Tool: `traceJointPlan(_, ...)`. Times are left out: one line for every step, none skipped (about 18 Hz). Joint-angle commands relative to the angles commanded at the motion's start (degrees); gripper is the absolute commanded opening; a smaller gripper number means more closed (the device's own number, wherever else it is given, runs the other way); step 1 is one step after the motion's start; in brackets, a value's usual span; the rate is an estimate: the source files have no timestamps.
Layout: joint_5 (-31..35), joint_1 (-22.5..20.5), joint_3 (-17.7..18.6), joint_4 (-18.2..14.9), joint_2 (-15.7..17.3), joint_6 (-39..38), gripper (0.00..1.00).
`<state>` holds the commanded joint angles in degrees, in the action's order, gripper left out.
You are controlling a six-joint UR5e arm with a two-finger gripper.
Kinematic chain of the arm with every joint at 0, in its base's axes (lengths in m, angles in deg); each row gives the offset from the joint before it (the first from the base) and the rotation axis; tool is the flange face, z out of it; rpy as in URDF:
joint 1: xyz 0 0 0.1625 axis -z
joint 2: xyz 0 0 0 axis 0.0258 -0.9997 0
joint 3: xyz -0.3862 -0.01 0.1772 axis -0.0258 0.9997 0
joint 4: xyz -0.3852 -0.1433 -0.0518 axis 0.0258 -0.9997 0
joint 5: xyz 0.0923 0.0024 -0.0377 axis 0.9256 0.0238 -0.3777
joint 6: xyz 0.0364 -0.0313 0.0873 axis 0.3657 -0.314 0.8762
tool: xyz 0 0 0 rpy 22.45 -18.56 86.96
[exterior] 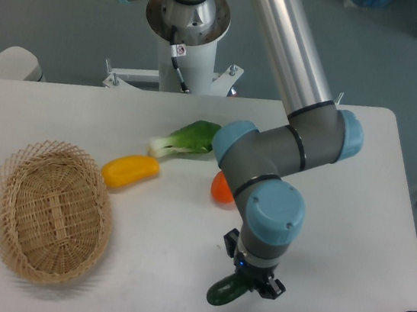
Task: Pick up the cucumber from the basket
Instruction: 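Hold the cucumber raised beside the orange, away from the basket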
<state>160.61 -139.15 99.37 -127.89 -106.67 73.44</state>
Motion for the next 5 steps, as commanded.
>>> traceJointPlan(0.0,0.0,-0.09,0.0,0.0,0.09,0.04)
traceJointPlan(0.44,0.09,-0.09,-0.09,0.0,0.09,0.04)
traceJointPlan(1.4,0.09,-0.09,-0.09,0.0,0.18,0.04)
traceJointPlan(1.76,0.09,0.0,-0.09,0.0,0.18,0.04)
traceJointPlan(1.76,0.09,0.0,-0.09,0.0,0.53,0.04)
